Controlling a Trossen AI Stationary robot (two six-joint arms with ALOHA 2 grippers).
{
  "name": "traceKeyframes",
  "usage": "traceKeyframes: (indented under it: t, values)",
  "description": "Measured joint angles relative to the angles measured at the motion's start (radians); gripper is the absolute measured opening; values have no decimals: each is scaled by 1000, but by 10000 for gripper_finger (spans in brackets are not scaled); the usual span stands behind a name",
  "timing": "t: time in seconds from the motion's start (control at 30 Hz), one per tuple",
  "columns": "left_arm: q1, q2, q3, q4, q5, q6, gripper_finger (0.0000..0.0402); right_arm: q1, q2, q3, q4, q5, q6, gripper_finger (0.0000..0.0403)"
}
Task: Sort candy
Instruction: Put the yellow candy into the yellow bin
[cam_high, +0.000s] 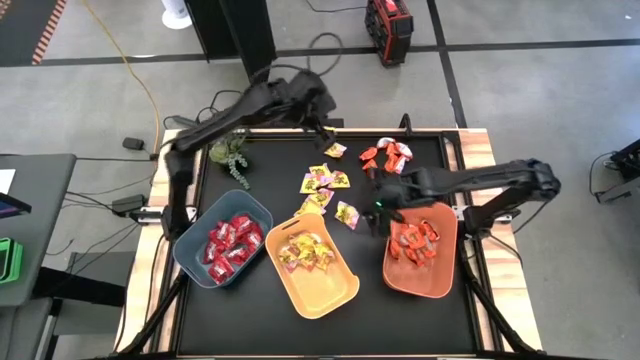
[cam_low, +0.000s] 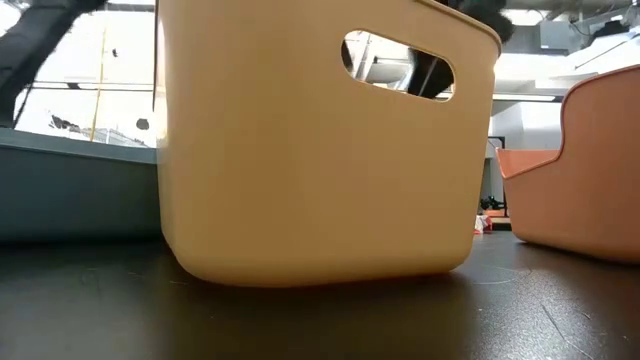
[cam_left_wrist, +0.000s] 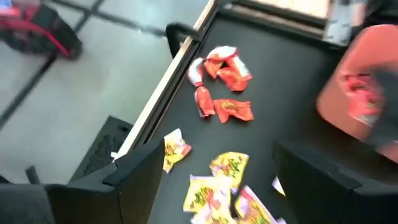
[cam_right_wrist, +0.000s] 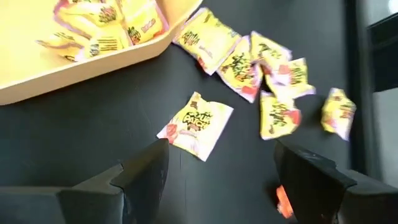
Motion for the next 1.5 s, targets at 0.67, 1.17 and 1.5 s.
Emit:
traceKeyframes:
  t: [0.67,1.17,1.5]
  values:
    - [-304,-857,-1212,786,-221,-139,293,-138,475,99,29,-189,-122,304]
    - [-308,-1065,-1469,941,-220,-158,293,-158,483,99,29,-204,-112,78]
    - [-308,-1064,-1469,941,-220,-154,293,-159,121,100,99,-220,-156,25]
